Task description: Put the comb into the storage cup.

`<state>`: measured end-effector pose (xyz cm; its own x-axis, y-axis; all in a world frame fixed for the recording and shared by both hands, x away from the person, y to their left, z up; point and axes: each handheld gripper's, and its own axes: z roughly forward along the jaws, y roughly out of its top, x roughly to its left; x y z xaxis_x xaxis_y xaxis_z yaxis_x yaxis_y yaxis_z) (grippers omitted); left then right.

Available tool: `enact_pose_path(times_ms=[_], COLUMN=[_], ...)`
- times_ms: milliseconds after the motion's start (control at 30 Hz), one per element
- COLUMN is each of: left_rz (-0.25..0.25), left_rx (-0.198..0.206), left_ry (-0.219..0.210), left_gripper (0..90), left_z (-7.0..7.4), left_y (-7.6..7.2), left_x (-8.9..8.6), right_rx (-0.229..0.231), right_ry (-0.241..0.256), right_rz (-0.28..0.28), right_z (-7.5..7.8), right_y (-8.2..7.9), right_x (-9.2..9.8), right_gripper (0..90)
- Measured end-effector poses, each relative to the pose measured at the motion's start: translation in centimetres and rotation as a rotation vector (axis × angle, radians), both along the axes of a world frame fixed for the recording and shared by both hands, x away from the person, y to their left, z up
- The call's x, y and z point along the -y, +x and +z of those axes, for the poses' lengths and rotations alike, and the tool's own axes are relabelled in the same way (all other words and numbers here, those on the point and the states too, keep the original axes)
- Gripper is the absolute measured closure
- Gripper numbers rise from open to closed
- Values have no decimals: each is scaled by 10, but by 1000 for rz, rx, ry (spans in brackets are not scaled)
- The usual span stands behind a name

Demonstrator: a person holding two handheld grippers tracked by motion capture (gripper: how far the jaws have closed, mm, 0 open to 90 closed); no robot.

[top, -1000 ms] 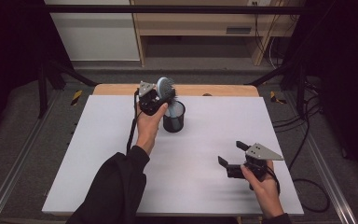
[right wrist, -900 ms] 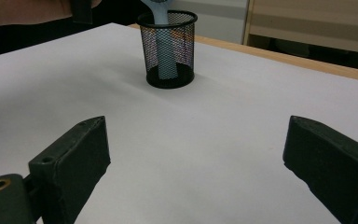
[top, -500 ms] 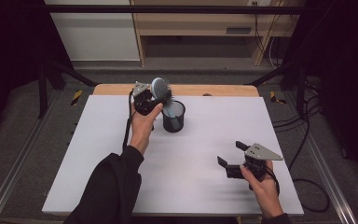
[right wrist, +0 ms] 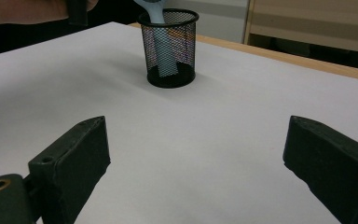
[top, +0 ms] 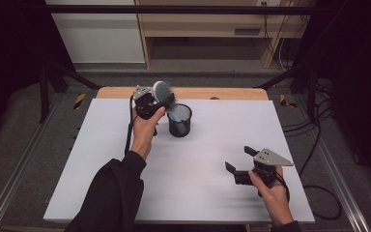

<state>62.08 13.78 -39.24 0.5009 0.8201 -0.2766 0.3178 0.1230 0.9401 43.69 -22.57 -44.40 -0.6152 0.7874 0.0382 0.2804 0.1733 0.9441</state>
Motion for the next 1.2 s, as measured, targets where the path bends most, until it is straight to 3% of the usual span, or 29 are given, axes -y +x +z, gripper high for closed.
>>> enact_pose_path(times_ms=[300, 767, 1200], left_rz=[7, -11, 1], left_rx=[-15, -6, -6], left_ry=[-19, -22, 10], left_gripper=[419, 415, 353], left_z=[-3, -5, -7], left_y=[1, 2, 3], left_x=[-6, -10, -9], right_rx=[0, -2, -2], right_ry=[-3, -5, -5], right_rz=[2, 3, 6], right_z=[0, -1, -1], right_y=[0, 0, 0], right_x=[0, -1, -2], right_gripper=[71, 71, 70])
